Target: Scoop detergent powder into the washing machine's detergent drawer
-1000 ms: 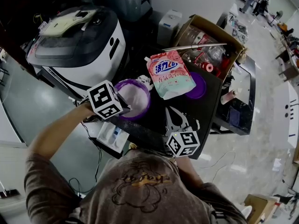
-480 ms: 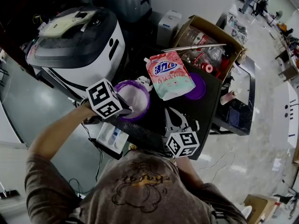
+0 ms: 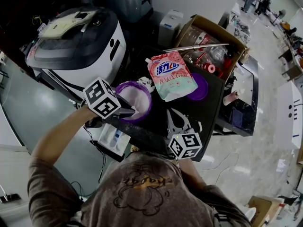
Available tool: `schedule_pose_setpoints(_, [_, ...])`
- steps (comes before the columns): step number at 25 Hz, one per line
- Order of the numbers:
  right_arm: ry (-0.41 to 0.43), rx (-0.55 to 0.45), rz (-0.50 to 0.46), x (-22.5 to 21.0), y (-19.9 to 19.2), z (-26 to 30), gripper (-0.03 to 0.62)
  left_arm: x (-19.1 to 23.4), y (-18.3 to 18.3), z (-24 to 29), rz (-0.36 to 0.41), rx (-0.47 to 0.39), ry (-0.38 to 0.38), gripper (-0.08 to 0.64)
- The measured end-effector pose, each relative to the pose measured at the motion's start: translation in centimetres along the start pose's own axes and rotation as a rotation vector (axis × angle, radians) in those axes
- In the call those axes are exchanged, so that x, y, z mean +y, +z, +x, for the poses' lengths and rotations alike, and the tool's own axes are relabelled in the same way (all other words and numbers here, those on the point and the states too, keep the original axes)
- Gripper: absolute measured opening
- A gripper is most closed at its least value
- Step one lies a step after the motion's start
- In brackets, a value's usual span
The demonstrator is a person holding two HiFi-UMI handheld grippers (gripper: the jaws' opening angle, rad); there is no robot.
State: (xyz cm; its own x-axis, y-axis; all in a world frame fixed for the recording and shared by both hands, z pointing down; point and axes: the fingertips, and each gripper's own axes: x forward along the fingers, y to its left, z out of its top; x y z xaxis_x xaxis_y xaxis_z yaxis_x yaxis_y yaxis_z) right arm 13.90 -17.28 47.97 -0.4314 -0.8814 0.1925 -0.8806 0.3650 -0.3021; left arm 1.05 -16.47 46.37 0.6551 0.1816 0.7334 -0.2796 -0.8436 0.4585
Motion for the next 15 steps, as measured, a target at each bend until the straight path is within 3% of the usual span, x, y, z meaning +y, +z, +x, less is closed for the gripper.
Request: schedule_pose_setpoints(15, [0.005, 0.008, -0.004, 0.4, -0.3, 0.2, 0.002, 0.5, -0.2, -1.9, -0.162, -0.184, -0.039, 0.023])
